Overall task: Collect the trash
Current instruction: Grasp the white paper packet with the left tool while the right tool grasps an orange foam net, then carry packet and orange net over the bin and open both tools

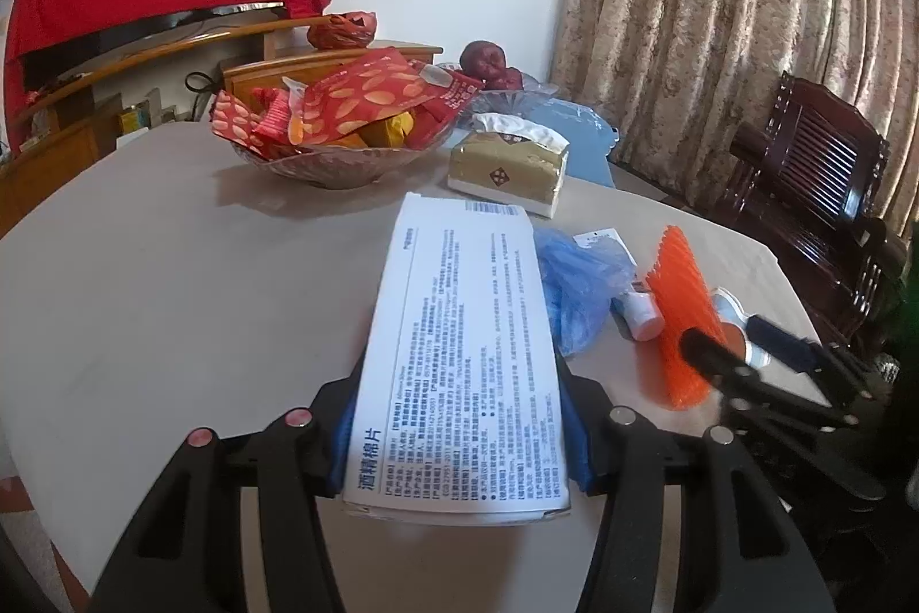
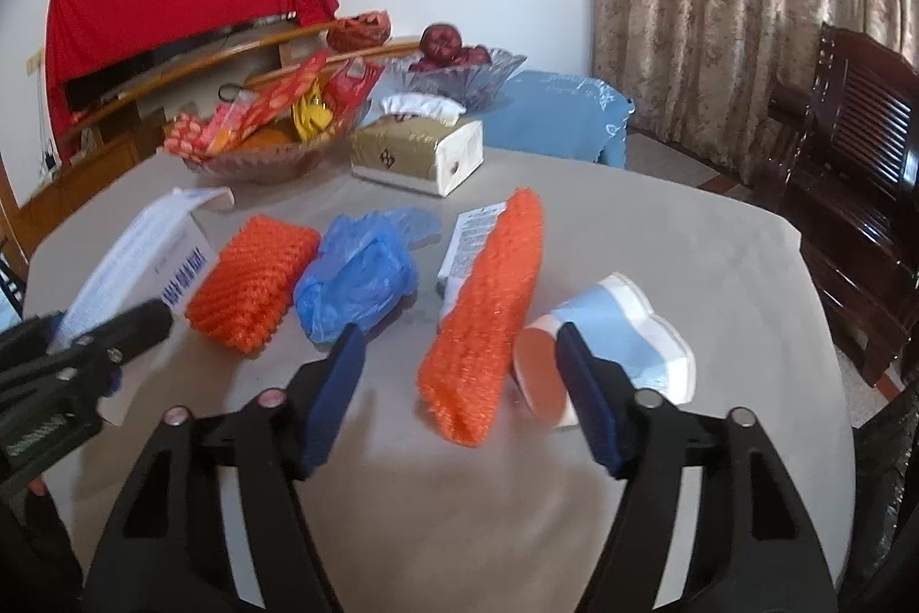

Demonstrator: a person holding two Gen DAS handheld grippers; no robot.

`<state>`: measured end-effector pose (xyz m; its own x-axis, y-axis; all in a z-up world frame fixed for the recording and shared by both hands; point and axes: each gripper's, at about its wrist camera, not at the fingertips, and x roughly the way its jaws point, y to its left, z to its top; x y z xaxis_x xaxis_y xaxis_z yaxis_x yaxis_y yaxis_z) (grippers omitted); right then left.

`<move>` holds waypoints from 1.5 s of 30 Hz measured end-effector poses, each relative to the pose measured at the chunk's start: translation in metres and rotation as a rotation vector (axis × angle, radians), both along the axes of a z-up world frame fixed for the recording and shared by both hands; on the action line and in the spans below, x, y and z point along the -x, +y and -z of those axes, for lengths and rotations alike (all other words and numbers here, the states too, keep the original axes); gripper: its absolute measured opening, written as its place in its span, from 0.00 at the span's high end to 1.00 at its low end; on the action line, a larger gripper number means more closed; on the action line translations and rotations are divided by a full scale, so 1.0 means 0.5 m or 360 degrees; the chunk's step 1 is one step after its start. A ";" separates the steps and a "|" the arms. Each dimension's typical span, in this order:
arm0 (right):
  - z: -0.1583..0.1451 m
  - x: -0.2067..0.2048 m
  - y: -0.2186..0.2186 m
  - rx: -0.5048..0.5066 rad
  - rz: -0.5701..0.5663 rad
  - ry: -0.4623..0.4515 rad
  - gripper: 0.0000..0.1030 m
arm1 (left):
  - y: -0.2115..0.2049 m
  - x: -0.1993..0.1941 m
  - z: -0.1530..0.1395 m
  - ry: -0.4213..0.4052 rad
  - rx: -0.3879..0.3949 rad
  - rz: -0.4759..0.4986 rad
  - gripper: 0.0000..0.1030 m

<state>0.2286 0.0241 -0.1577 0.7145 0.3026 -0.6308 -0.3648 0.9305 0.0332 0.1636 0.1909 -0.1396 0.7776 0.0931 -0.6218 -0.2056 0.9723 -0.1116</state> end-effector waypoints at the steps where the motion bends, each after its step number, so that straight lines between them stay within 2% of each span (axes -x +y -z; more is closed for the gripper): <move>1: 0.006 -0.007 0.005 0.0021 0.0002 0.0020 0.48 | 0.003 0.000 0.000 -0.0003 0.0004 -0.0003 0.47; 3: 0.018 -0.016 0.013 0.0041 -0.0004 0.0050 0.57 | 0.006 0.004 -0.001 -0.0006 0.0012 -0.0008 0.47; 5: 0.028 -0.023 0.017 0.0062 -0.0036 0.0092 0.83 | 0.008 0.006 -0.001 -0.0007 0.0016 -0.0014 0.47; 7: 0.029 -0.022 0.014 0.0053 -0.0044 0.0112 0.89 | 0.007 0.008 -0.002 -0.0006 0.0015 -0.0012 0.47; 13: -0.021 0.017 -0.014 -0.0032 -0.0067 0.0052 0.90 | -0.009 0.019 -0.014 -0.0006 0.0000 0.0009 0.47; 19: -0.098 0.079 -0.066 -0.0115 -0.0063 -0.0042 0.90 | -0.056 0.038 -0.054 -0.0041 -0.0014 0.0083 0.47; 25: -0.159 0.131 -0.149 -0.0181 0.0015 -0.0109 0.90 | -0.117 0.059 -0.100 -0.0107 -0.0016 0.0165 0.47; 32: -0.200 0.180 -0.241 -0.0206 0.0123 -0.0179 0.90 | -0.199 0.077 -0.144 -0.0173 -0.0015 0.0280 0.47; 45: -0.241 0.258 -0.429 -0.0207 0.0369 -0.0275 0.90 | -0.384 0.088 -0.170 -0.0200 0.0029 0.0565 0.47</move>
<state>0.0998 -0.1903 -0.0370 0.8672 0.1892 -0.4605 -0.1540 0.9816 0.1133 0.1196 -0.0011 -0.0547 0.8298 -0.2059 -0.5186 0.1600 0.9782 -0.1324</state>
